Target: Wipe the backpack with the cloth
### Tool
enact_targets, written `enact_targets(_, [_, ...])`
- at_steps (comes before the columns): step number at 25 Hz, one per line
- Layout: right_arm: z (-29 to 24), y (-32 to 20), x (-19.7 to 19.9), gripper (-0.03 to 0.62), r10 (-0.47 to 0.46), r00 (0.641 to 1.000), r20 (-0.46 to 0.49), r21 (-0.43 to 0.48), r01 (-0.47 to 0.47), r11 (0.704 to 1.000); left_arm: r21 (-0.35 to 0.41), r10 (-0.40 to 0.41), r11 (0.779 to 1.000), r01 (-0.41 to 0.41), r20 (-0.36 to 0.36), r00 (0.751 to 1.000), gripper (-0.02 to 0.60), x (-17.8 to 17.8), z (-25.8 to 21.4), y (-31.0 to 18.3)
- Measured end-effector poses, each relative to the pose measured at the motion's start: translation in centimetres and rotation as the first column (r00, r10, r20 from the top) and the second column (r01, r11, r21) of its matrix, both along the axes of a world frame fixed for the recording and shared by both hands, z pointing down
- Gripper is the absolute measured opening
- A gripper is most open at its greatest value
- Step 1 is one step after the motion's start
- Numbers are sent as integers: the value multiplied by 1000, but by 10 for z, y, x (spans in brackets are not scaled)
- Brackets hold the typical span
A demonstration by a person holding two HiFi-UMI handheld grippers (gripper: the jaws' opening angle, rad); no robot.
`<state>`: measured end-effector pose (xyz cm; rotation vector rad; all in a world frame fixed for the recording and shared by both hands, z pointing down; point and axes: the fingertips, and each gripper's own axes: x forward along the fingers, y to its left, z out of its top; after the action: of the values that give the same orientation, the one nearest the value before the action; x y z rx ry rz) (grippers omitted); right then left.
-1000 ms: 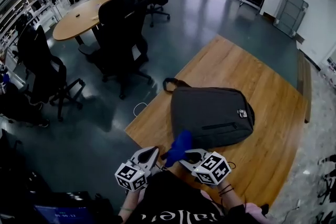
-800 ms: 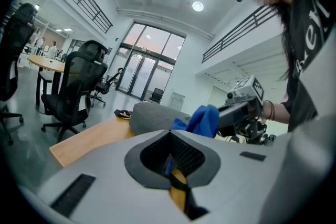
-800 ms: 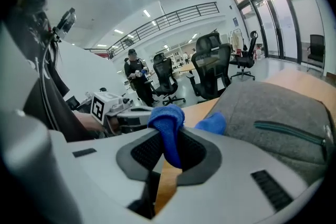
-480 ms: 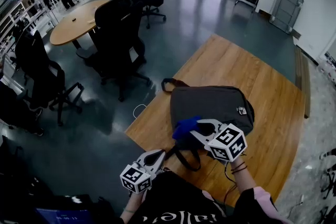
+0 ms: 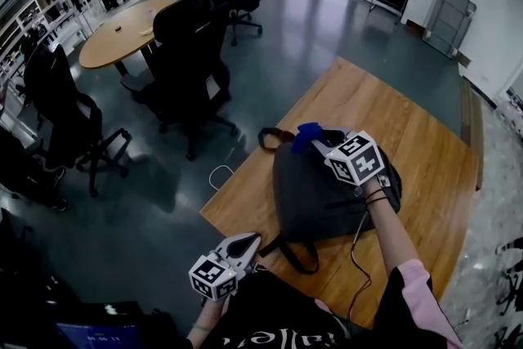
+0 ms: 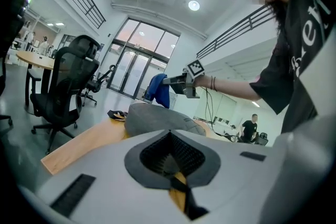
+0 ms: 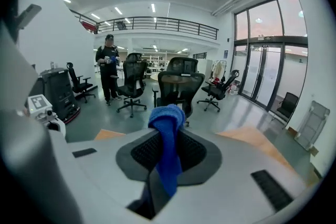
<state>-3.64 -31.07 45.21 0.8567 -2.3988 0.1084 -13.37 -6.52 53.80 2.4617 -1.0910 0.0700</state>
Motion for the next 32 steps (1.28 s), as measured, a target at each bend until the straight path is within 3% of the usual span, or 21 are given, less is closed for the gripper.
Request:
enact_targets(5, [37,-34,-1,54,46,996,-71,-28,-48,998,1,10,1000,-10,-15,1000,-6,-6,5,-9])
enact_targets(11, [59,-13,11,55,44,997,-67,-74,-49,996,-2,12,1000,-12,-11,1000,-6,-8,4,-16])
enact_targets(23, [58,111,44,54,72,993,95,-89,-64,994,-1,74,997,-74,0,997,-5,18,6,-13])
enact_targets(32, [71,196,77,55,229,948,219,-180,-191,965,6,126,992,-126,12,992,-6,41,4,-9])
